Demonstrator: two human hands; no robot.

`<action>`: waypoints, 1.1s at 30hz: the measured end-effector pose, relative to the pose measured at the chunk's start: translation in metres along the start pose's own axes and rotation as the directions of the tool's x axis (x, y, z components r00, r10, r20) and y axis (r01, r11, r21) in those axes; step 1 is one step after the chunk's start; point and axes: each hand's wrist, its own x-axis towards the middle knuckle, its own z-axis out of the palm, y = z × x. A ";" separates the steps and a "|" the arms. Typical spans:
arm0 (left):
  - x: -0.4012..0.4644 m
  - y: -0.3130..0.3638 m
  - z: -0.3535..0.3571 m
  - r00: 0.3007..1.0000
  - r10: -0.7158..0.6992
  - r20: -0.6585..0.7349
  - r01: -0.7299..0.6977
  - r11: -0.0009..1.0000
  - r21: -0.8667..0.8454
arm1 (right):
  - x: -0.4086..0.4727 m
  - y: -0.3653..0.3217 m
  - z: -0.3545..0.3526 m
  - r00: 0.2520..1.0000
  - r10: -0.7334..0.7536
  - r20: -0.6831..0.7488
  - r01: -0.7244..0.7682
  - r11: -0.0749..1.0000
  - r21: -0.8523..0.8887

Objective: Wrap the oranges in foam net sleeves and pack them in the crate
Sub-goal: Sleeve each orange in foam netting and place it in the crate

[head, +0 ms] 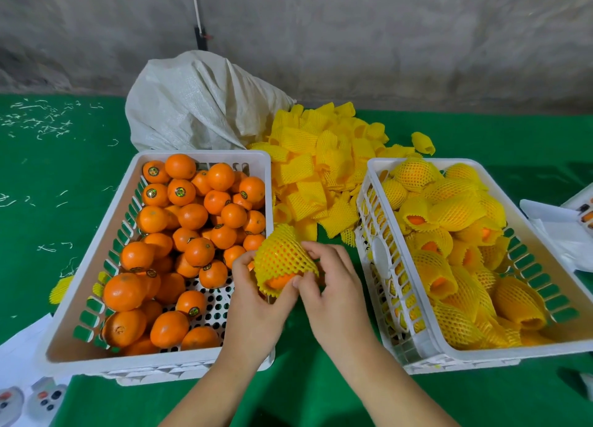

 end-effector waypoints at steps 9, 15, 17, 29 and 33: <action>0.008 -0.006 0.002 0.998 -0.017 -0.066 0.009 0.993 -0.119 | -0.011 0.008 0.009 0.938 -0.334 -0.087 0.330 0.942 -0.057; 0.007 -0.006 0.000 1.000 0.004 -0.007 -0.005 0.985 -0.175 | -0.010 0.001 0.010 0.936 -0.330 -0.122 0.337 0.940 0.044; 0.007 -0.010 -0.003 0.999 0.034 0.027 -0.029 0.987 -0.157 | -0.009 -0.004 0.012 0.990 -0.037 -0.138 0.072 0.965 0.251; 0.004 -0.020 -0.004 0.993 0.078 0.085 -0.088 0.989 0.117 | 0.003 0.006 0.016 0.867 0.203 0.455 -0.388 0.848 0.361; 0.008 -0.015 -0.003 0.973 0.069 0.221 -0.110 0.978 0.179 | 0.001 0.014 0.011 0.885 0.227 0.405 -0.399 0.819 0.412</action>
